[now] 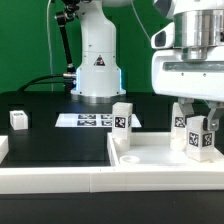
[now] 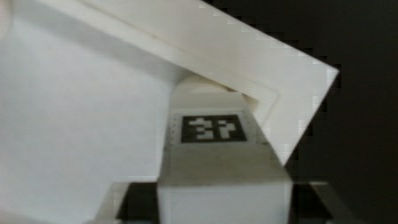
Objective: Assemble square table
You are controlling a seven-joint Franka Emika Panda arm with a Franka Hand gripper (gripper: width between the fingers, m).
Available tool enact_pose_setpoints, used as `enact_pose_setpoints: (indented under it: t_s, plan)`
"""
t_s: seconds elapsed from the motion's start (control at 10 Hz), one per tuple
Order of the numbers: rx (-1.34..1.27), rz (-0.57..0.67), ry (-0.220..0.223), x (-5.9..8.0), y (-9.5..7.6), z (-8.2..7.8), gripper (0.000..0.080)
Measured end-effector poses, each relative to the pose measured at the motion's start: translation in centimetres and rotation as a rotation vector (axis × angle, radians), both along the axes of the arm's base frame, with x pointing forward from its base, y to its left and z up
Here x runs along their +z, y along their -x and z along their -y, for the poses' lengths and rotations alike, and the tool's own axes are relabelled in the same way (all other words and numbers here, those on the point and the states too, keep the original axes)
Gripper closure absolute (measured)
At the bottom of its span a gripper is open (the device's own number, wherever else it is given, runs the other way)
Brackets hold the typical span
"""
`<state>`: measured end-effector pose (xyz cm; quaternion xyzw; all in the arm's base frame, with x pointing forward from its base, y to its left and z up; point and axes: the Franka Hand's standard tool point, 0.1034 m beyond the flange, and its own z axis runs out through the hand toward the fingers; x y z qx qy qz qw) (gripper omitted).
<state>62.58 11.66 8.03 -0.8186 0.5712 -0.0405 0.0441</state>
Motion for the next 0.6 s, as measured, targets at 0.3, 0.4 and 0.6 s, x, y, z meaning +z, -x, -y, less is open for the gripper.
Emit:
enact_pose_setpoints:
  t_s: [0.3,0.4,0.6]
  plan:
    - [-0.247,-0.011,-0.031,-0.02,0.11,-0.13,0.0509]
    - [-0.295,-0.012,-0.038,-0.04,0.11,-0.15,0.0509]
    - [-0.424,-0.015,-0.059,-0.05,0.14,-0.27,0.0509]
